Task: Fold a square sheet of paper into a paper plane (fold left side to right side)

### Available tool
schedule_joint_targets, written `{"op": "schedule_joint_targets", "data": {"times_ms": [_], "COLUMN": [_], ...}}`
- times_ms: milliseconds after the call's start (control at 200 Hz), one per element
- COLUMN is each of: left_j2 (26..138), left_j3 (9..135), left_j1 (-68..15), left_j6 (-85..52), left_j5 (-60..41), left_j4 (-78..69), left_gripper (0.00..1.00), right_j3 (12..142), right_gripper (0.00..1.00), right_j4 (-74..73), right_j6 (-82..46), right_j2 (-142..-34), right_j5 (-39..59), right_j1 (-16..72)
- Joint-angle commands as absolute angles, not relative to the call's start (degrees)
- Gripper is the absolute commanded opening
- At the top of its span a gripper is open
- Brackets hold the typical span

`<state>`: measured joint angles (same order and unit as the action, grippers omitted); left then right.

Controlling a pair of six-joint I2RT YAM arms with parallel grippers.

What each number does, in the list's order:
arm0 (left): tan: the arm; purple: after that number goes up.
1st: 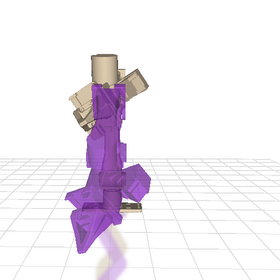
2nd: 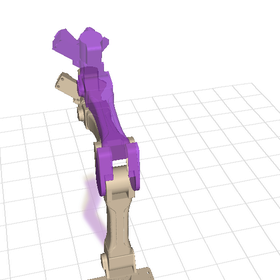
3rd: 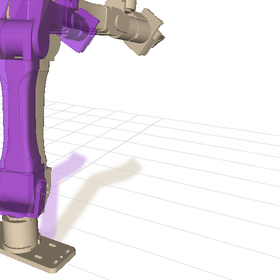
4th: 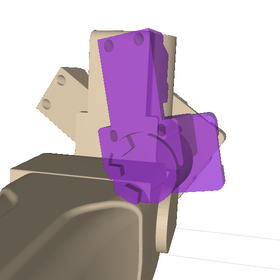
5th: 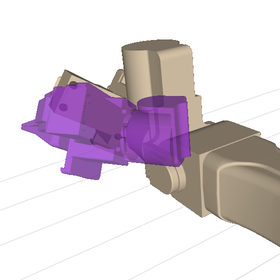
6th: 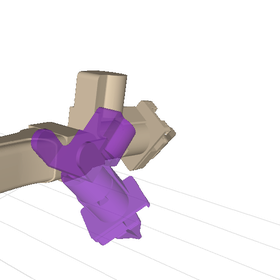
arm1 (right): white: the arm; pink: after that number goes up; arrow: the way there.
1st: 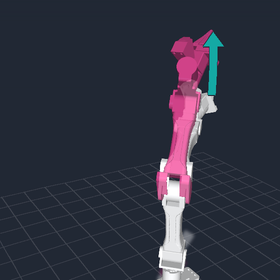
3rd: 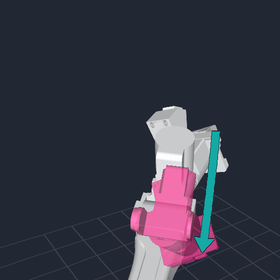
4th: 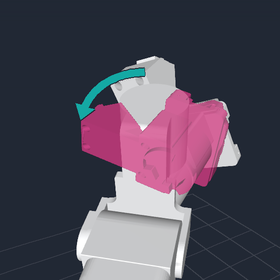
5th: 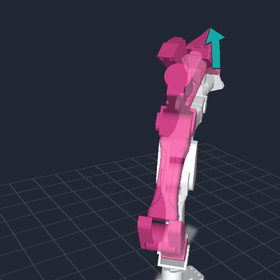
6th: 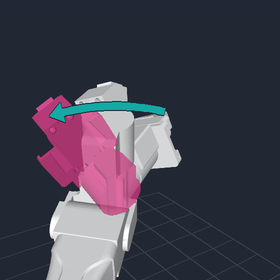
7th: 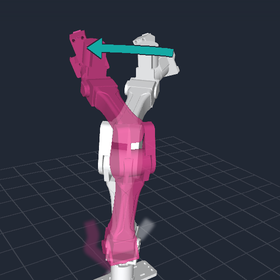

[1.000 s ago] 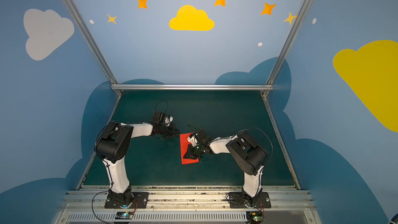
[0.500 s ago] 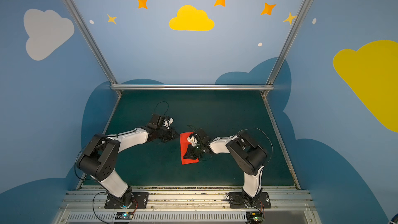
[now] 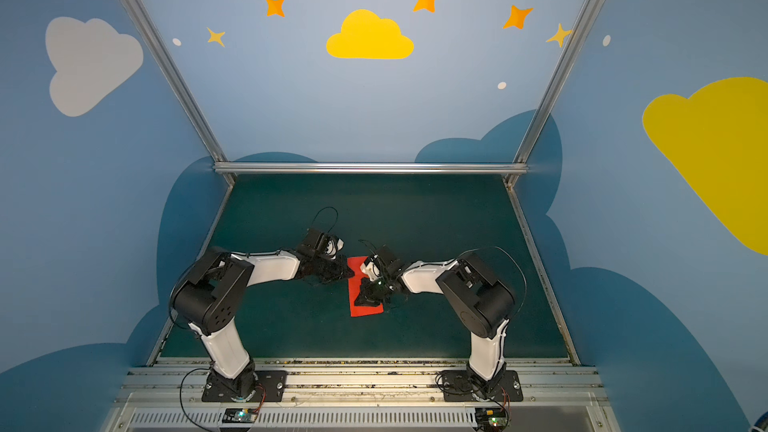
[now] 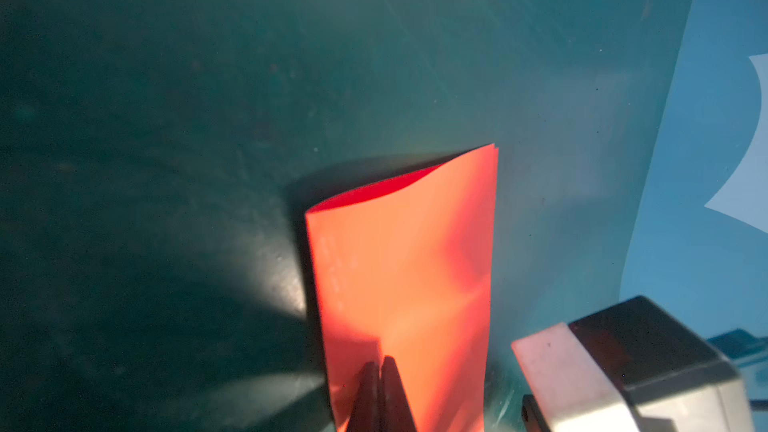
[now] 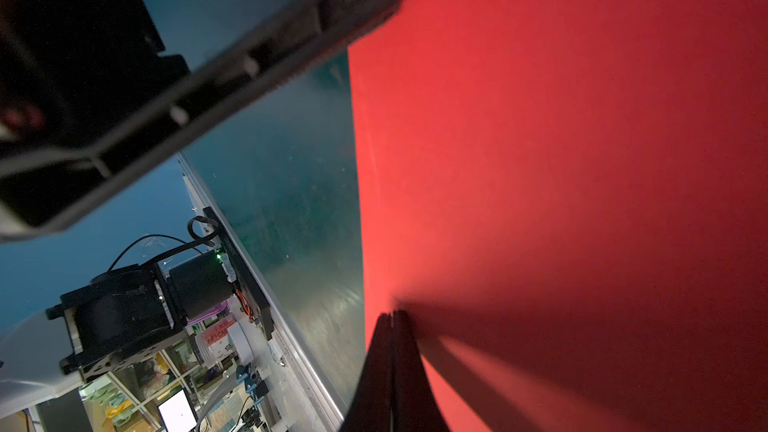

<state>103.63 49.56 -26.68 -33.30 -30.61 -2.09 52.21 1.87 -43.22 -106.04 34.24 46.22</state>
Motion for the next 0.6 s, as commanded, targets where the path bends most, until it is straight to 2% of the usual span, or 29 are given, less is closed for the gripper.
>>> {"op": "schedule_joint_targets", "data": {"times_ms": [0, 596], "left_j2": [105.15, 105.21], "left_j3": [47.87, 47.07], "left_j1": [-26.98, -27.33], "left_j6": [-34.06, -33.86], "left_j5": [-29.05, -28.54], "left_j4": [-3.24, -3.52], "left_gripper": [0.03, 0.03], "right_j3": [54.14, 57.81], "right_gripper": [0.00, 0.00], "right_j4": [7.05, 5.99], "right_j6": [-41.67, -42.36], "right_j2": [-104.33, -109.82], "right_j5": [32.74, 34.68], "right_j1": [46.22, 48.31]}}
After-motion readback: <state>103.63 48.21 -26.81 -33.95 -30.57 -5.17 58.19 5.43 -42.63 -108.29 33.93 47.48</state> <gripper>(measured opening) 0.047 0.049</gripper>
